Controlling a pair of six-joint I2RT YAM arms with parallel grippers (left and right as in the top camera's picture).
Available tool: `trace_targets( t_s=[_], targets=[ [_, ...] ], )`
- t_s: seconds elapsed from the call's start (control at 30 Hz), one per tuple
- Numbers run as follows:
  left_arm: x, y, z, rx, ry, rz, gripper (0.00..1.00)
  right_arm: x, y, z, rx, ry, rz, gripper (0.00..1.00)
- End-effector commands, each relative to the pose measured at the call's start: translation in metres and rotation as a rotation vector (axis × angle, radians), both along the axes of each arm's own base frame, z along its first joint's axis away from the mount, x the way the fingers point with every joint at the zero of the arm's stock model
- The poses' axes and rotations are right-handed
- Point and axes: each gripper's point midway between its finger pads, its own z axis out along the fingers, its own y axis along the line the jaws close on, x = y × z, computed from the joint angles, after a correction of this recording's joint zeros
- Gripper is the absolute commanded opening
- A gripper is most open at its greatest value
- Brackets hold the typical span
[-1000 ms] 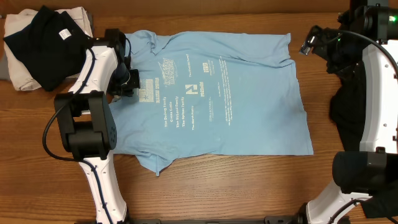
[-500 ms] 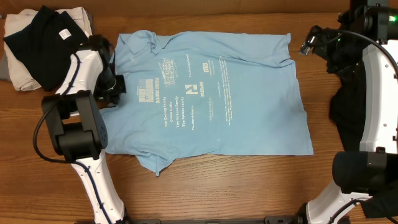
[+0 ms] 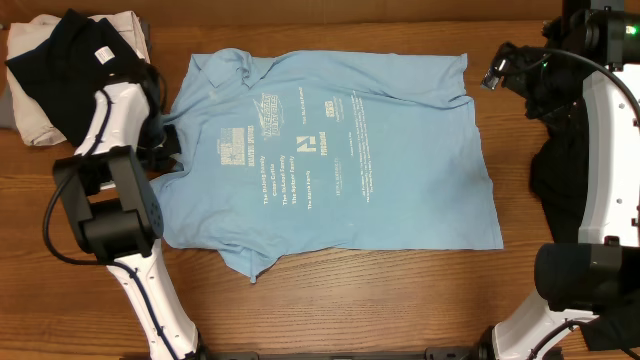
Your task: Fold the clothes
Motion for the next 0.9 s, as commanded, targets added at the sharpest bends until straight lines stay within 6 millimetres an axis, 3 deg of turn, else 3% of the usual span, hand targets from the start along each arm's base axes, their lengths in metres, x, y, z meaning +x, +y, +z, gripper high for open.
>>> trace_targets(
  t_s=[0.0, 0.1, 0.27, 0.3, 0.33, 0.37, 0.57, 0.7, 0.87],
  targets=[
    [0.019, 0.018, 0.049, 0.087, -0.105, 0.079, 0.04, 0.001, 0.001, 0.003, -0.001, -0.015, 0.015, 1.00],
    [0.028, 0.017, 0.095, 0.099, -0.183, 0.122, 0.04, 0.002, 0.000, 0.005, -0.003, -0.020, -0.004, 1.00],
    [0.036, -0.005, 0.177, 0.056, -0.356, 0.094, 0.04, -0.002, -0.015, 0.012, -0.061, -0.031, -0.098, 1.00],
    [0.035, -0.011, 0.191, 0.043, -0.387, 0.083, 0.09, -0.004, -0.017, 0.014, -0.071, -0.035, -0.104, 1.00],
    [0.033, -0.018, 0.202, 0.024, -0.413, 0.068, 0.35, -0.006, -0.018, 0.017, -0.080, -0.038, -0.107, 1.00],
    [0.029, -0.027, 0.214, -0.005, -0.434, 0.051, 0.97, -0.008, -0.018, 0.019, -0.081, -0.038, -0.108, 1.00],
    [-0.011, -0.074, 0.243, -0.229, -0.417, 0.007, 1.00, -0.027, -0.016, 0.020, -0.073, 0.012, -0.118, 1.00],
    [-0.034, -0.075, 0.250, -0.219, -0.372, 0.013, 1.00, -0.037, -0.015, 0.023, -0.063, 0.026, -0.147, 1.00],
    [-0.047, -0.083, 0.278, -0.240, -0.453, -0.010, 1.00, -0.050, -0.015, 0.046, -0.074, -0.035, -0.152, 1.00]
  ],
)
